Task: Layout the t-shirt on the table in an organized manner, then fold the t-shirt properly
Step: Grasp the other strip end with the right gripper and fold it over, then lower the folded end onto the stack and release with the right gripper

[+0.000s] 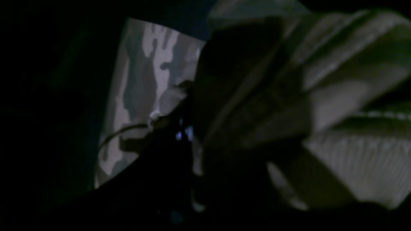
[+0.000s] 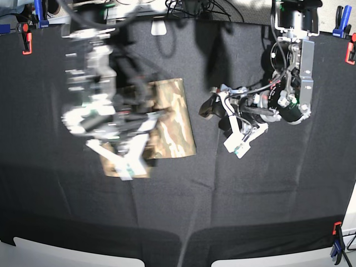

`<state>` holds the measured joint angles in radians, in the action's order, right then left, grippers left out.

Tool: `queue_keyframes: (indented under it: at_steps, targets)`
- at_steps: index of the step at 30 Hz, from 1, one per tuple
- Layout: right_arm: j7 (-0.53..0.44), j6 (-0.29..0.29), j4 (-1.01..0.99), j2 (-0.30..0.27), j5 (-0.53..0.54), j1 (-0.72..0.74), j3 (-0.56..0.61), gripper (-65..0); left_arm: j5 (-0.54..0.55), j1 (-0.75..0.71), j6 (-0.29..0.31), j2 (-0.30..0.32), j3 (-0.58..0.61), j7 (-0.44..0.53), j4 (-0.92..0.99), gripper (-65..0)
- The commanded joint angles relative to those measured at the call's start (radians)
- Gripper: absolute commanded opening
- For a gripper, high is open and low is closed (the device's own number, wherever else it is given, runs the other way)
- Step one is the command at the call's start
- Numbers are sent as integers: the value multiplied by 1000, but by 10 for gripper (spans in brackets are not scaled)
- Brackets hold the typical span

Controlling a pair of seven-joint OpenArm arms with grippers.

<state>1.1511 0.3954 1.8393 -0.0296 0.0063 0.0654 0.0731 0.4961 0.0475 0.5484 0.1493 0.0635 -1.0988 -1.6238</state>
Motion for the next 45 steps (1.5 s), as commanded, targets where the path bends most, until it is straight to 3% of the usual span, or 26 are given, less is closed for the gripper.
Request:
queue_keyframes:
  at_steps: [1,6,9,15,18,21,23,26,29,32,37,40,45]
  targets:
    - [-21,-1,18,11,-10,21,10,-650,-10,19,0,1,-3,17,-19,-279]
    - [-21,-47,18,44,-105,21,56,-650,-25,19,-64,1,-3,15,-19,-279]
    - [-21,-83,18,63,-159,21,69,-650,-25,19,-63,1,-3,15,-19,-279]
    - [-21,-89,18,100,-167,21,71,-650,-30,19,-63,1,-3,12,-19,-279]
    - [-21,-88,18,113,-164,20,72,-650,-140,20,-90,1,-3,3,-19,-279]
    - [-21,-88,18,122,-164,21,72,-650,-305,22,-213,2,-3,0,-19,-279]
    - [-21,-89,18,121,-164,20,72,-650,-392,22,-263,2,-4,0,-19,-278]
    - [-21,-90,18,121,-159,20,72,-645,-428,22,-272,2,-4,-4,-19,-278]
    - [-21,-90,18,121,-159,20,72,-449,-425,22,-272,1,-4,-4,-19,-279]
    - [-21,-90,18,122,-100,20,72,-346,-425,22,-272,1,-4,-3,-19,-278]
    - [-21,-88,19,167,82,21,72,-345,-426,22,-272,2,-4,-3,-19,-278]
    - [-21,-30,19,187,160,21,72,-345,-426,22,-272,2,-4,-3,-19,-278]
    - [-21,61,20,187,168,39,77,-345,-428,22,-272,1,-4,-3,-19,-278]
